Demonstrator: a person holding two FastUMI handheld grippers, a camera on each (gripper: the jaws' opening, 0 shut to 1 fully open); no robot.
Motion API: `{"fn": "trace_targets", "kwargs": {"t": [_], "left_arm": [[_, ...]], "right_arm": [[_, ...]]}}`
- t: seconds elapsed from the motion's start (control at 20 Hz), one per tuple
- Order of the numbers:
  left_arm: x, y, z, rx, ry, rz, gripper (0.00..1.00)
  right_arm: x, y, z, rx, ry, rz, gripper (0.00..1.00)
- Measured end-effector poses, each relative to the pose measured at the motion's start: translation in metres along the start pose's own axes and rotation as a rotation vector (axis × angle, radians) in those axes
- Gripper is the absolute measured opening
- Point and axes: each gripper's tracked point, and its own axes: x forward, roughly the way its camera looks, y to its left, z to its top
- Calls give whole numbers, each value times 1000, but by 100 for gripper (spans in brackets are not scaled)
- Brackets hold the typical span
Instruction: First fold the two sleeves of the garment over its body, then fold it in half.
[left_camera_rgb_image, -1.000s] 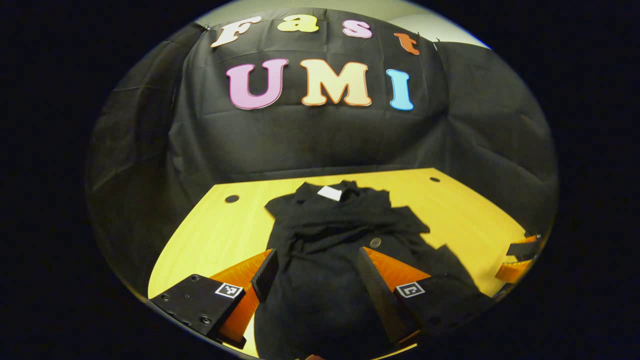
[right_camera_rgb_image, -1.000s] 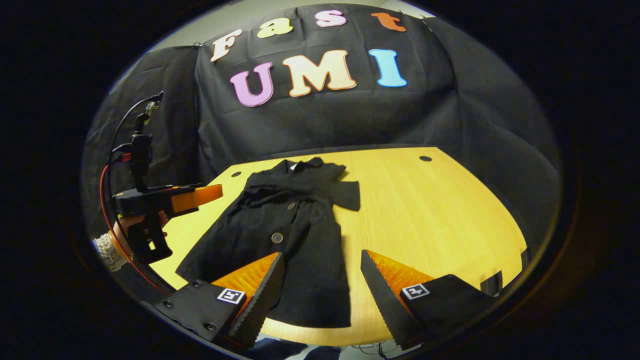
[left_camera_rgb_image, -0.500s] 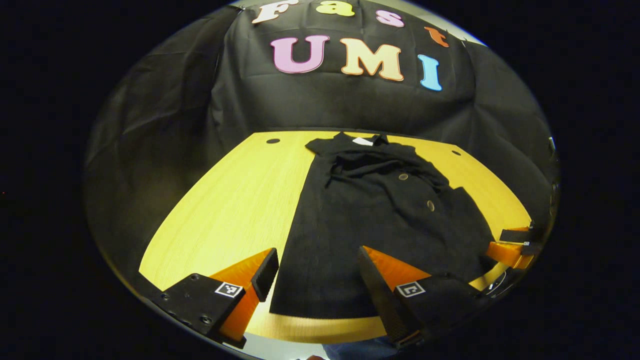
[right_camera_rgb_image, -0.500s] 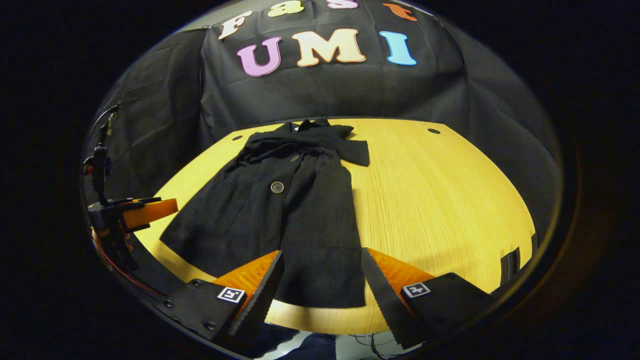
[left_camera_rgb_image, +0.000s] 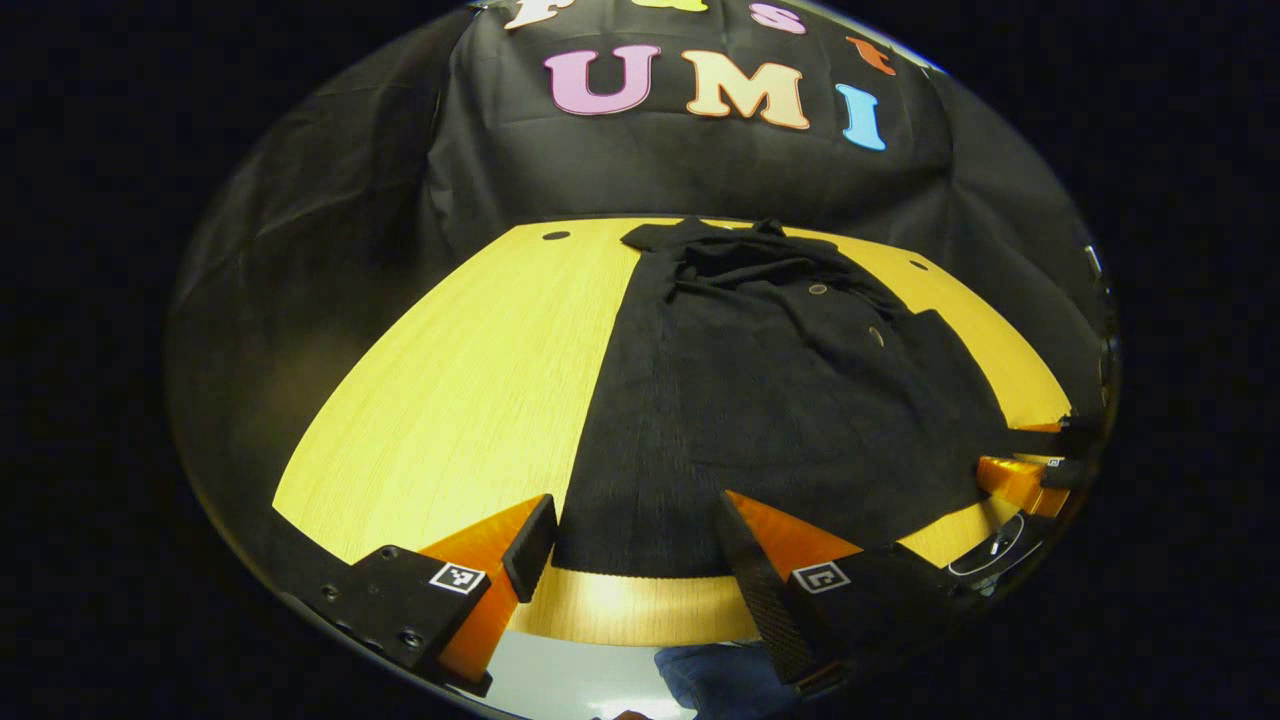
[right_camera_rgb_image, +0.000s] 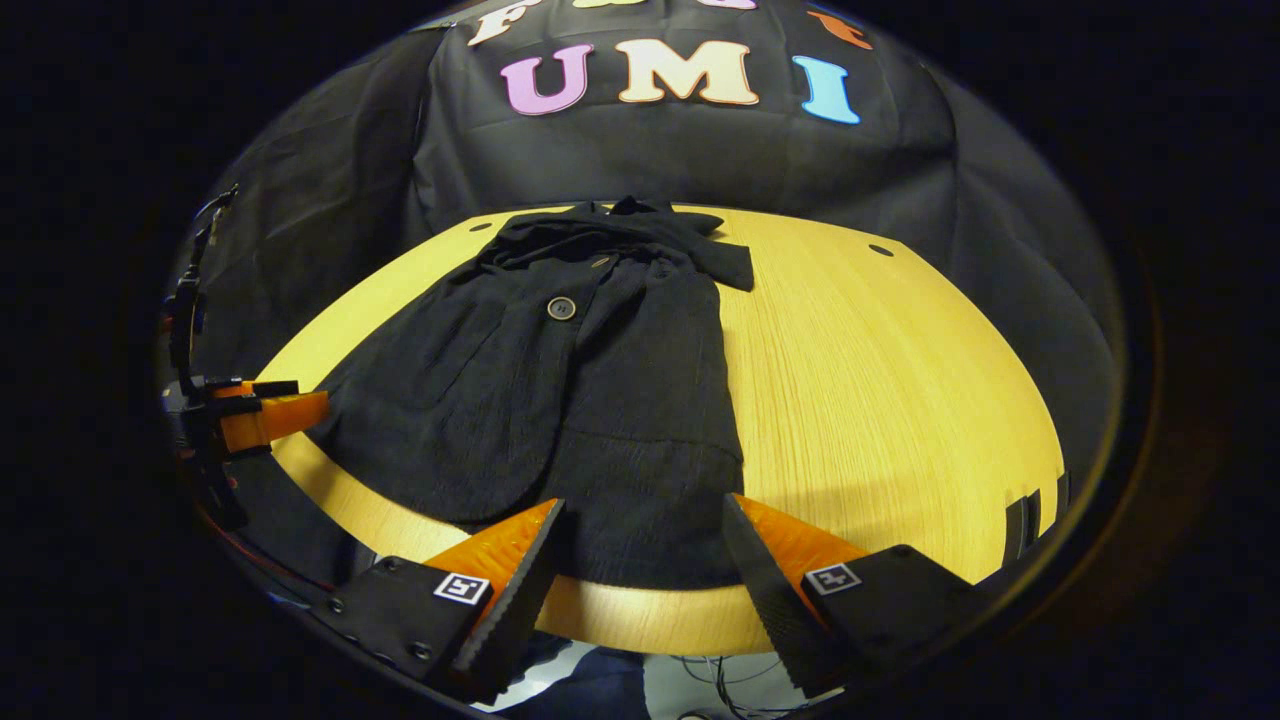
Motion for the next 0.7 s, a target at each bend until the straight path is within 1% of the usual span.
{"fn": "trace_targets", "kwargs": {"t": [0.05,0.1,0.2,0.25,0.3,0.4,0.5,0.55,0.6,0.65,0.7], "left_arm": [[2,0,-3,9,4,1,95],[2,0,-8,16,14,2,95],[2,1,-6,29,-1,1,96],[4,0,-9,30,9,-1,96],[4,0,-7,24,-7,-7,96],[3,-1,-8,14,0,-11,96],[3,-2,-10,8,12,-14,96],[2,-6,-8,9,15,-27,95],[4,-10,-10,19,20,-38,87],[5,-13,-9,29,24,-50,81],[6,-17,-9,33,33,-66,72]], "right_arm": [[0,0,-1,4,5,0,98],[1,-1,-2,13,7,1,94],[0,-1,-2,32,3,7,94],[0,-1,-2,25,-1,11,98],[1,-1,-4,19,-7,14,99],[2,2,-4,24,-14,28,96],[3,6,-3,27,-14,51,88],[3,8,-4,30,-16,64,72],[4,9,-3,28,-18,75,64],[5,10,-2,31,-16,80,56],[4,12,-4,40,-13,92,52]]}}
